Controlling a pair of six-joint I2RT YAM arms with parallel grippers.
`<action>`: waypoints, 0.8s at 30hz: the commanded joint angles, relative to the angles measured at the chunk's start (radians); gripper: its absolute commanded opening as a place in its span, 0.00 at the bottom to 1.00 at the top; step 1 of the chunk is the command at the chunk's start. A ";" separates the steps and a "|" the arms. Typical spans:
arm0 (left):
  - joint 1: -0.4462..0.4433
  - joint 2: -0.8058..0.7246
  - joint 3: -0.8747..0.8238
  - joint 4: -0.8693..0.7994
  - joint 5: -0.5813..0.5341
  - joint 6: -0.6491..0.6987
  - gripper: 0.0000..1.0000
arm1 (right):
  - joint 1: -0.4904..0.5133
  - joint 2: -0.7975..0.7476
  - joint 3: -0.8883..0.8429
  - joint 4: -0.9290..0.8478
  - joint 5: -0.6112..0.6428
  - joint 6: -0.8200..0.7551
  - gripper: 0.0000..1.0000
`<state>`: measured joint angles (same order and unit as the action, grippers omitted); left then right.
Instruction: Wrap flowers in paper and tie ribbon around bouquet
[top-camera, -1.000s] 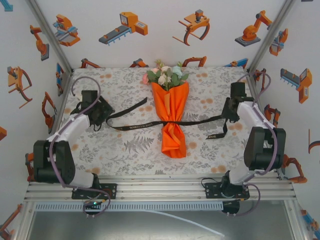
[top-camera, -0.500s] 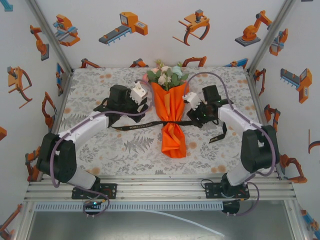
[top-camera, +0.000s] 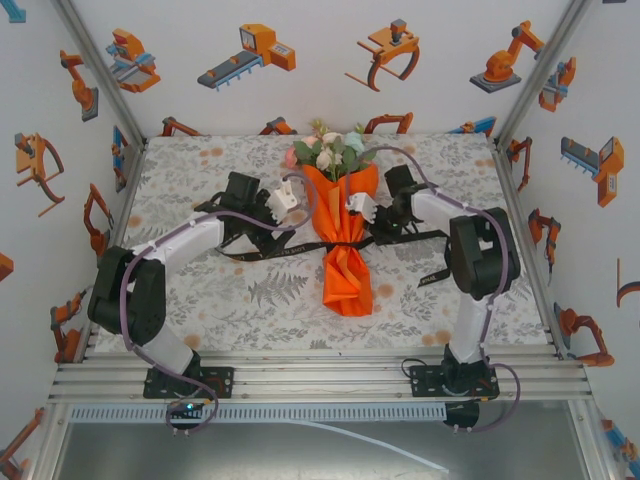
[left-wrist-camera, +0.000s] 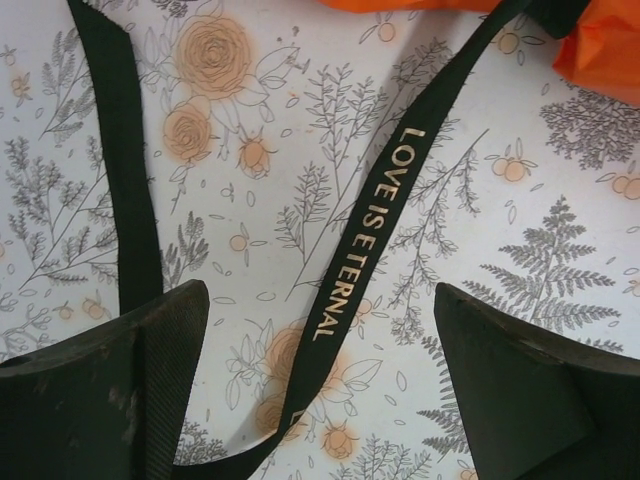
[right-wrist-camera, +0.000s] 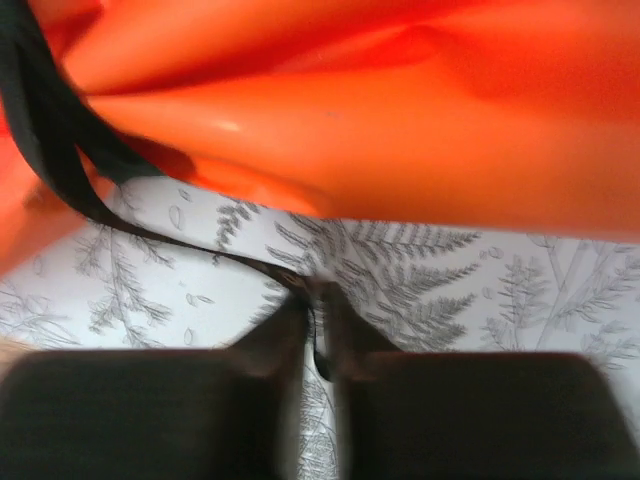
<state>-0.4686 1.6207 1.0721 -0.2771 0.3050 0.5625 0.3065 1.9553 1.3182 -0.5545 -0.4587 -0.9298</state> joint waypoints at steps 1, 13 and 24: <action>-0.009 -0.003 -0.020 0.003 0.081 0.019 0.86 | 0.009 -0.015 0.018 -0.054 -0.052 -0.020 0.03; -0.117 0.200 0.017 0.342 0.182 -0.073 0.85 | 0.009 -0.211 -0.072 -0.016 -0.263 0.042 0.00; -0.143 0.277 0.048 0.372 0.210 -0.182 0.46 | 0.009 -0.268 -0.124 0.108 -0.276 0.153 0.00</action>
<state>-0.6025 1.8896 1.0893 0.0834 0.4808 0.4129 0.3111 1.7428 1.2182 -0.5179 -0.6933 -0.8433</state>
